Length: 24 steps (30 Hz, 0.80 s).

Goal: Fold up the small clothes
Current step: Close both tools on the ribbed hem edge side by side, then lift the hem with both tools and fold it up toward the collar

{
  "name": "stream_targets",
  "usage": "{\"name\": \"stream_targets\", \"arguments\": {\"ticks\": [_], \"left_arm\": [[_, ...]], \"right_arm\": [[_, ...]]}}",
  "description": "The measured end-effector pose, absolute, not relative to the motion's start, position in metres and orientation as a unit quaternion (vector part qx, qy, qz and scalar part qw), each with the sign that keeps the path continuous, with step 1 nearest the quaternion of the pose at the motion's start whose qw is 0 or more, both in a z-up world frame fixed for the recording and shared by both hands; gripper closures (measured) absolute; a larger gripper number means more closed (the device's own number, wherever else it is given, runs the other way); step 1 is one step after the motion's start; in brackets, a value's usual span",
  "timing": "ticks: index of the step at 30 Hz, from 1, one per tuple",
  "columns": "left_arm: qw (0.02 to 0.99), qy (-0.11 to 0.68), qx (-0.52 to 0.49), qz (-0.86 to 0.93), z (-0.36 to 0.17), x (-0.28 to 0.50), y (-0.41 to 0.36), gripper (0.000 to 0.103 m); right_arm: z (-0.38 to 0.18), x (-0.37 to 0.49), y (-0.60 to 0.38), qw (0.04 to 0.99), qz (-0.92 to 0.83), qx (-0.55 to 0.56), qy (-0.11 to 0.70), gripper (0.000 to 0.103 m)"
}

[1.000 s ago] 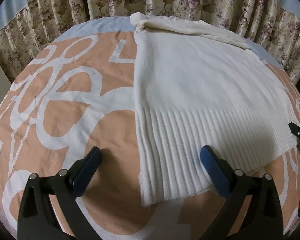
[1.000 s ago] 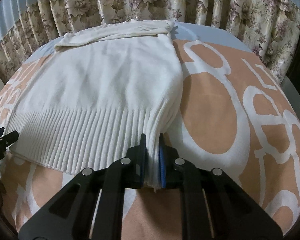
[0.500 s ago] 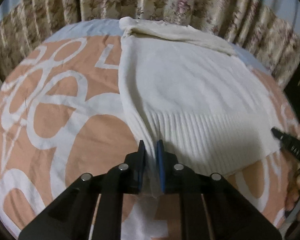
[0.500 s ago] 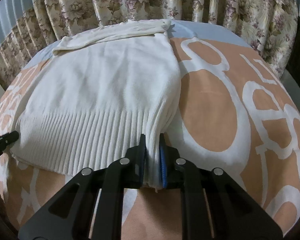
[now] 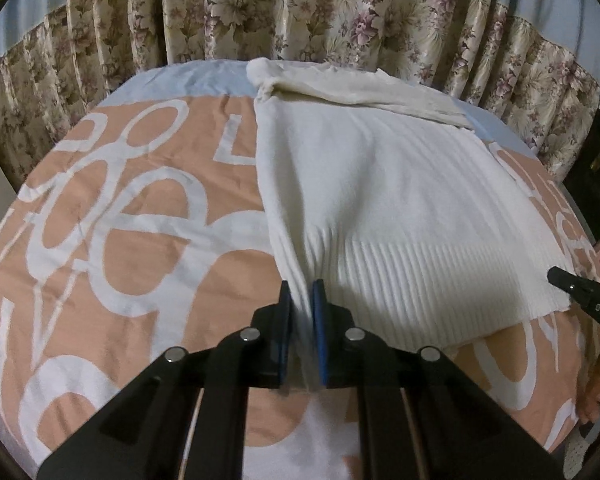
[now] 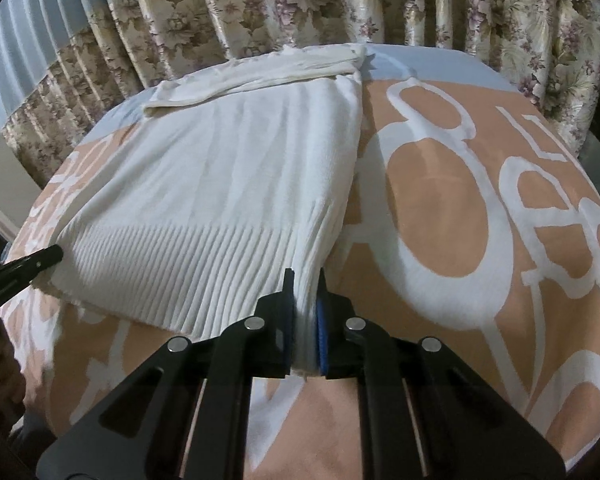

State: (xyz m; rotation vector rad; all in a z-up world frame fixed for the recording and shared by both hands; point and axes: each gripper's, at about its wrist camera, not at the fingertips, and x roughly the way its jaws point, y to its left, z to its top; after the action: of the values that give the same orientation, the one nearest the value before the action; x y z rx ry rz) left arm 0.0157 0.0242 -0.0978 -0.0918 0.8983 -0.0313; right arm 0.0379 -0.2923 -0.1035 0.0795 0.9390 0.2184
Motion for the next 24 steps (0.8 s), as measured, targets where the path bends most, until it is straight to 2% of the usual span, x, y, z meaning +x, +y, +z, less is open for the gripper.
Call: {"name": "stream_targets", "arguments": {"ticks": [8, 16, 24], "left_arm": [[0.899, 0.437, -0.031, -0.011, -0.090, -0.012, 0.042, 0.093], [0.899, 0.435, -0.042, -0.019, -0.075, -0.048, 0.037, 0.093], [0.912, 0.407, -0.045, -0.016, -0.053, -0.025, 0.033, 0.093]], "right_arm": [[-0.096, 0.002, -0.262, 0.879, 0.128, 0.029, 0.459, 0.094], [-0.082, -0.030, -0.274, 0.878, 0.122, 0.053, 0.459, 0.094], [-0.059, -0.013, -0.274, 0.891, 0.119, 0.059, 0.433, 0.094]]}}
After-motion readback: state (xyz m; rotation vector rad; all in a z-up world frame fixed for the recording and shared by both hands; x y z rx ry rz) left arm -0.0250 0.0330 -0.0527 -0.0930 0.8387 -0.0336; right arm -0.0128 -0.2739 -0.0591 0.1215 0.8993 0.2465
